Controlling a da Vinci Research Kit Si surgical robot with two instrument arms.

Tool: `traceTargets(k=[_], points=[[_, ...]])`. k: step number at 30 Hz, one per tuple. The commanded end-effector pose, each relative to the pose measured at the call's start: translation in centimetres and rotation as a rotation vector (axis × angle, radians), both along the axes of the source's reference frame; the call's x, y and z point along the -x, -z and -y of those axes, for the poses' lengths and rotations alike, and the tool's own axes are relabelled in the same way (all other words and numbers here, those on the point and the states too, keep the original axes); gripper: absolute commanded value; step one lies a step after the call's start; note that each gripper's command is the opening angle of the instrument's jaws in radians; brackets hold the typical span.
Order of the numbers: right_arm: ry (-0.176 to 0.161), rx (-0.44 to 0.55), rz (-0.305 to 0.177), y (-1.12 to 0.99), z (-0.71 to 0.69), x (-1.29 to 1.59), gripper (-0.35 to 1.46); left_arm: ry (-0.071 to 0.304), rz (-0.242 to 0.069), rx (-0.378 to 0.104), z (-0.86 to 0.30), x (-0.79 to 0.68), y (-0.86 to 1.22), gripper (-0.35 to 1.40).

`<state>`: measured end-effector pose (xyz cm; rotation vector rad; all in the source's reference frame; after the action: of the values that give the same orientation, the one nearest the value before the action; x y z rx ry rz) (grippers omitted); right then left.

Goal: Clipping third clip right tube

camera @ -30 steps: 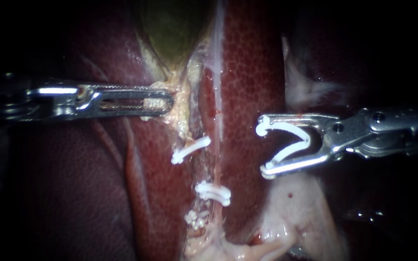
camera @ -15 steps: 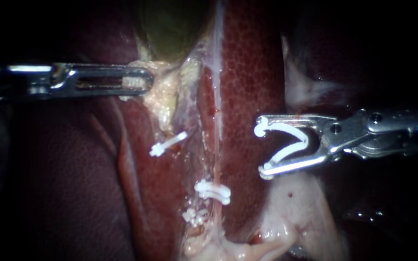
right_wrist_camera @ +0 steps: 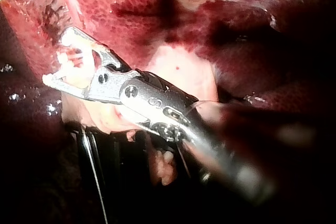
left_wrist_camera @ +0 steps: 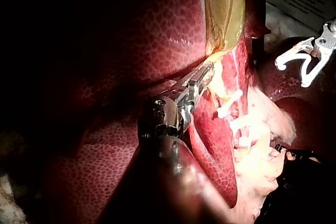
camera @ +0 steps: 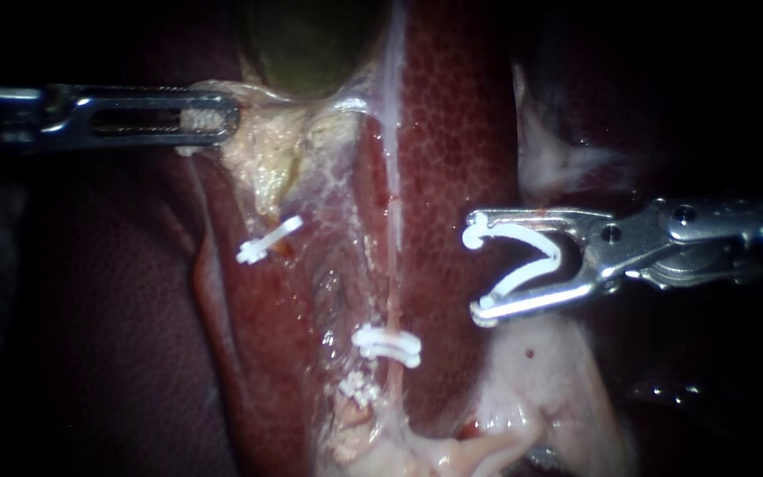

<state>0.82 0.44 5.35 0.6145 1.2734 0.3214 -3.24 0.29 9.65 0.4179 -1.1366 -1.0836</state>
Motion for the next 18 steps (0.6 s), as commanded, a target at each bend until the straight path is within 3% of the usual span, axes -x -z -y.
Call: traceTargets(k=[1, 9, 18], points=[[0.003, -0.001, -0.002, 0.0, 0.01, -0.01, 0.6, 0.001, -0.001, 0.0, 0.0, -0.01, 0.0, -0.35], [0.021, 0.002, 0.022, -0.17, 0.13, -0.09, 0.6, 0.004, -0.006, 0.006, 0.01, -0.02, 0.0, -0.35], [0.024, -0.036, 0.074, -0.7, 0.3, -0.21, 0.6, 0.006, -0.008, 0.007, 0.04, -0.02, -0.02, -0.35]])
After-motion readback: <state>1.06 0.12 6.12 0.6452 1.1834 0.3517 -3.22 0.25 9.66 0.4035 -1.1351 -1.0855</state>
